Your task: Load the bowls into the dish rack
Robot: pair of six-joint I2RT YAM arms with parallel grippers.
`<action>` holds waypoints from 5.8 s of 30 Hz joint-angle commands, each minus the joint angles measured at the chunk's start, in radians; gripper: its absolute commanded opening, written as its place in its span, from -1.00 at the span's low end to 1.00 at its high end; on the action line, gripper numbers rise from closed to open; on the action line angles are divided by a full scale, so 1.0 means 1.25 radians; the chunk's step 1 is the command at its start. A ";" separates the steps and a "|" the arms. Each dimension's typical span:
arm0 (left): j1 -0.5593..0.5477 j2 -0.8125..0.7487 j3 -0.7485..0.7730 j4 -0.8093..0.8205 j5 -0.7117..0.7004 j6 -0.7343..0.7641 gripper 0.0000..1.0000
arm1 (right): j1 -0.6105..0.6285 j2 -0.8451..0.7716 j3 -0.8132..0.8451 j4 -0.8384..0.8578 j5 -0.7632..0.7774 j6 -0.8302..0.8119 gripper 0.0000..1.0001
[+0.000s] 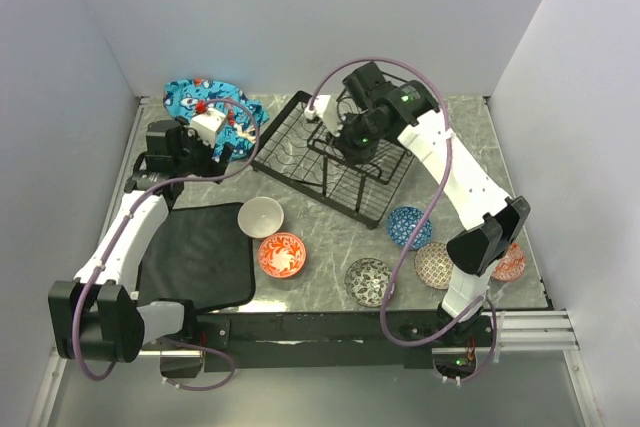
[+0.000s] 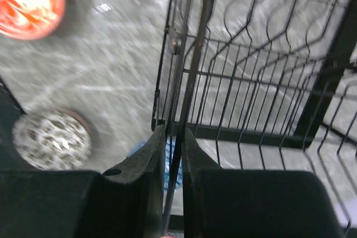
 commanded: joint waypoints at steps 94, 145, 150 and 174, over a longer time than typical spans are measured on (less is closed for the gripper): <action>0.172 -0.282 -0.137 -0.116 -0.314 -0.389 0.94 | 0.139 0.596 0.402 0.332 0.130 0.687 0.27; 0.186 -0.183 -0.173 0.010 -0.203 -0.375 0.94 | 0.129 0.391 0.078 0.255 0.116 0.540 -0.81; 0.186 -0.164 -0.169 0.021 -0.189 -0.385 0.94 | 0.127 0.369 0.071 0.249 0.107 0.484 -0.89; 0.184 -0.225 -0.205 0.054 -0.147 -0.377 0.94 | 0.204 0.143 -0.236 0.266 0.034 0.056 -0.97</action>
